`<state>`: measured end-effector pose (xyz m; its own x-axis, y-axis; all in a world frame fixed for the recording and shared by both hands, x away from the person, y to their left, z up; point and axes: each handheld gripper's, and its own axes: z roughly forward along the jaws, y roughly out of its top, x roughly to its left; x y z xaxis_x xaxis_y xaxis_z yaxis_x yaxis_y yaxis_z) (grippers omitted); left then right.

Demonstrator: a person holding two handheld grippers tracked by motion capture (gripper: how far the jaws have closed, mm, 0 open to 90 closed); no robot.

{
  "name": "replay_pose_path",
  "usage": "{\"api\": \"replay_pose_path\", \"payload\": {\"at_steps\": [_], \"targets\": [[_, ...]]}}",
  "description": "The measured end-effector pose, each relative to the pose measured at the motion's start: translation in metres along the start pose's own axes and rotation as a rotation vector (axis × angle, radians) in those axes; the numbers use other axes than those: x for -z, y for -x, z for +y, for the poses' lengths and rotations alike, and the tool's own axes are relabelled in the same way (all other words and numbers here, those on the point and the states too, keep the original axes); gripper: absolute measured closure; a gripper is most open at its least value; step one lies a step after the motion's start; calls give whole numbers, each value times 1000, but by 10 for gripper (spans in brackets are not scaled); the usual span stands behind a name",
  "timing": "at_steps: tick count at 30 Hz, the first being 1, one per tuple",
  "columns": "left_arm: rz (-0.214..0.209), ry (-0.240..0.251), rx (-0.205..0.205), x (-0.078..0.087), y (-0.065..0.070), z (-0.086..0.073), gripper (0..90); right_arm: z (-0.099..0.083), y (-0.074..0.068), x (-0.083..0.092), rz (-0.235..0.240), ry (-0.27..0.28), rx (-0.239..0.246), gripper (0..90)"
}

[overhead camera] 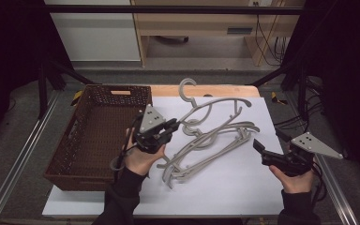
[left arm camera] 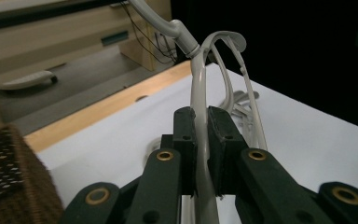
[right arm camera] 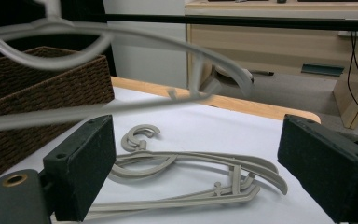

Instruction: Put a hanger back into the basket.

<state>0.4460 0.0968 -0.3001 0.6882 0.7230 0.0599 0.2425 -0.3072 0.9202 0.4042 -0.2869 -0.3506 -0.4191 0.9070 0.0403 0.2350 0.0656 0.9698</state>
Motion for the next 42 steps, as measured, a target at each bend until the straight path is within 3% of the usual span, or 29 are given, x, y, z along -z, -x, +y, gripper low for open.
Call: {"api": "replay_pose_path", "payload": {"at_steps": [6,14,31,42], "targets": [[83,64,9,38,-27,10,819,-1,0,0,-3,-7,-6,112],[156,91,39,71,-53,6,819,-3,1,-4,-7,-18,-1,112],[351,102,95,139,-119,-35,818,-7,-1,-11,-13,-43,1,112],[434,62,95,152,-146,-64,818,-8,-3,-14,-13,-59,8,111]]}}
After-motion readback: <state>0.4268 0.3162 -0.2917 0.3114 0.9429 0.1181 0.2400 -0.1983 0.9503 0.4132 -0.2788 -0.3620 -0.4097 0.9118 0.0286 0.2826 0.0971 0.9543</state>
